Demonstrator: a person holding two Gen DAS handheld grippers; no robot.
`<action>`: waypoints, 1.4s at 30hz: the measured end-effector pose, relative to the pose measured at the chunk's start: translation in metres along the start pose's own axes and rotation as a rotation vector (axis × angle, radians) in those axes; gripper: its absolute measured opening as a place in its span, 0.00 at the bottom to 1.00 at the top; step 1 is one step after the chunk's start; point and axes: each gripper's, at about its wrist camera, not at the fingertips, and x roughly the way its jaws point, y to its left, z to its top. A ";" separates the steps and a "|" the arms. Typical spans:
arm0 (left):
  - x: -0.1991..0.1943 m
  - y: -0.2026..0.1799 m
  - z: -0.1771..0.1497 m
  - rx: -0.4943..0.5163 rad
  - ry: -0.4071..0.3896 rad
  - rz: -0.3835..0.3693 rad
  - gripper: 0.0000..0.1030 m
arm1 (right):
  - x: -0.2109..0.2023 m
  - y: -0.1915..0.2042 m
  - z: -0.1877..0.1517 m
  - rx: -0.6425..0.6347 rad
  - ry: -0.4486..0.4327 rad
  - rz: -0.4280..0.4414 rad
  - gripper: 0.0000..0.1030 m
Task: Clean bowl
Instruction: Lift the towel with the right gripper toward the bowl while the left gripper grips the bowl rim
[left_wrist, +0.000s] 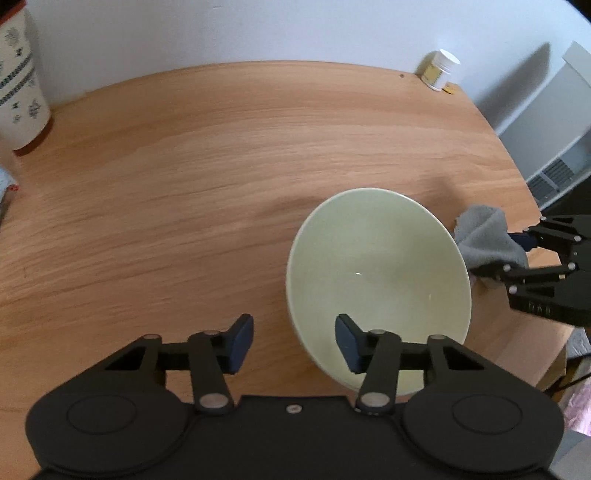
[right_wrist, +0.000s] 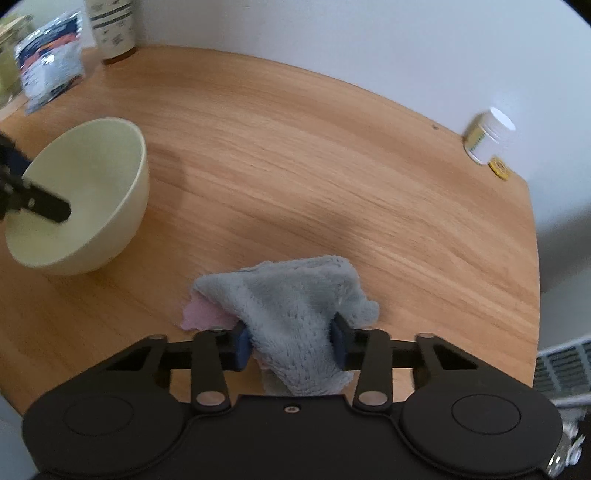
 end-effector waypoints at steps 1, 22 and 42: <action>0.001 0.001 0.000 0.005 0.001 -0.009 0.43 | -0.001 -0.001 0.000 0.017 0.001 -0.001 0.32; 0.002 0.009 -0.003 0.195 0.017 -0.121 0.11 | -0.053 0.056 0.049 0.005 -0.103 0.320 0.29; -0.007 0.000 -0.012 0.346 0.018 -0.125 0.15 | -0.024 0.106 0.057 -0.131 -0.050 0.309 0.30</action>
